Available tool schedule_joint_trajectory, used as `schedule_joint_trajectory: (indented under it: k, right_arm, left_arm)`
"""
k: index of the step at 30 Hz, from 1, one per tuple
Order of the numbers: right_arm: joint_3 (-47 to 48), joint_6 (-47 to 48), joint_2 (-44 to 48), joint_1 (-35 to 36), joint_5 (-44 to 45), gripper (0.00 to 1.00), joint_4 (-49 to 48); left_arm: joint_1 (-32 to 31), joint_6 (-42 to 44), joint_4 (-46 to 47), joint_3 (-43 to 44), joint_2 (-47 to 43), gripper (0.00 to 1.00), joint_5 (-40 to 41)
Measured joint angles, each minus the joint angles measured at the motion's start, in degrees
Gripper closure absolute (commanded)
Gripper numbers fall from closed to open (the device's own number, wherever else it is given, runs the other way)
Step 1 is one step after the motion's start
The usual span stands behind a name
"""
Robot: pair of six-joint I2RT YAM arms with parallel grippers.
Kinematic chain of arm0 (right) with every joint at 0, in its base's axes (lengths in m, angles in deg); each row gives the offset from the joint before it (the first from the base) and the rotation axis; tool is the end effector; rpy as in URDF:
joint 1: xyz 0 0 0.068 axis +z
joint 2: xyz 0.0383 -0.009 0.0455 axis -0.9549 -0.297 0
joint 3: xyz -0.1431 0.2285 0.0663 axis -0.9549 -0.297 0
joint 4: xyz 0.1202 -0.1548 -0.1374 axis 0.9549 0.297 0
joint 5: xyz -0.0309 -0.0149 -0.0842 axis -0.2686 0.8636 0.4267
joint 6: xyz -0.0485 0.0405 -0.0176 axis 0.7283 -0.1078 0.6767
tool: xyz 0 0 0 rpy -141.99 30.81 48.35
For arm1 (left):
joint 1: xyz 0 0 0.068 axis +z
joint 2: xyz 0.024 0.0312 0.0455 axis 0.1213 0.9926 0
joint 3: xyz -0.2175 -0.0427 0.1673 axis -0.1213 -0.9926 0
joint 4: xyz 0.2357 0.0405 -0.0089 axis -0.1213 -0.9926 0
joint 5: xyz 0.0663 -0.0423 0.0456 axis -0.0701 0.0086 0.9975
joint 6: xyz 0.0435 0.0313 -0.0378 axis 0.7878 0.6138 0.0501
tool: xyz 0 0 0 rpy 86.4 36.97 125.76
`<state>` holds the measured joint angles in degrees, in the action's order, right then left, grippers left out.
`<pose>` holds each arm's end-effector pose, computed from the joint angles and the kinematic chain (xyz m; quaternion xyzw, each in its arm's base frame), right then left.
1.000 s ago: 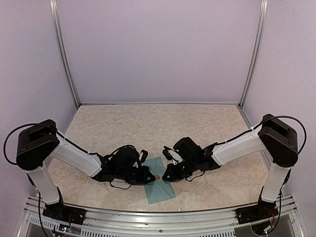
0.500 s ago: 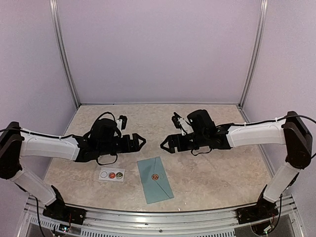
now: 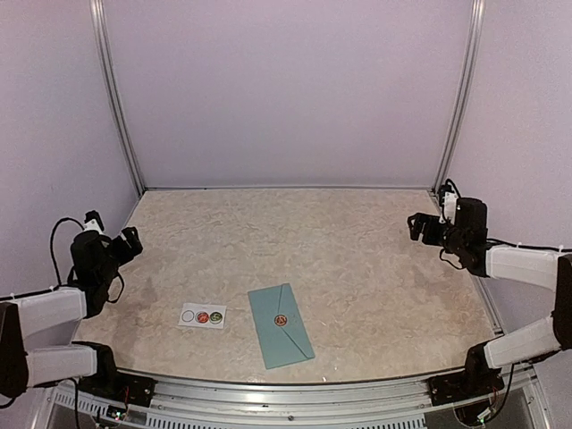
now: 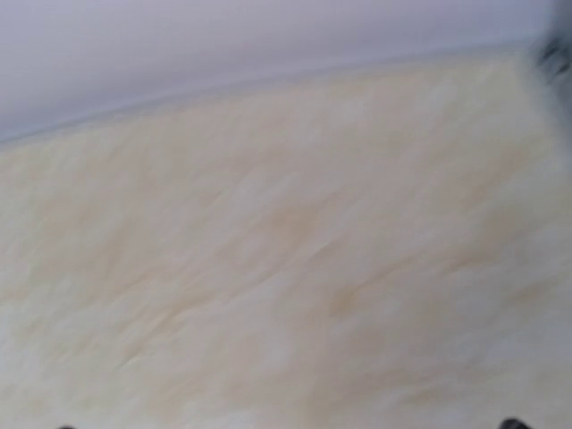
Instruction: Place the letter into the envelope and seal it
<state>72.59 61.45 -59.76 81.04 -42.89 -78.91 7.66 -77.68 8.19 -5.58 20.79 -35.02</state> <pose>0.2675 0.0402 0.2288 0.0646 0.8338 0.1344 0.5315 0.2046 0.0112 0.2045 -0.2051 0.7604 -0.0462 0.6145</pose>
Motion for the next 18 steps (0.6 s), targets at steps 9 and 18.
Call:
schedule_joint_trajectory:
  k: [9, 18]
  right_arm:
    - [-17.38, 11.8, 4.83, -1.33, 11.52, 0.01, -22.43]
    - [-19.06, 15.72, 2.32, -1.33, 12.83, 0.0, -29.29]
  left_arm:
    - [1.27, 9.29, 13.22, -7.08, -0.2, 0.01, 6.1]
    - [1.29, 11.41, 16.57, -7.04, 3.26, 0.01, 5.42]
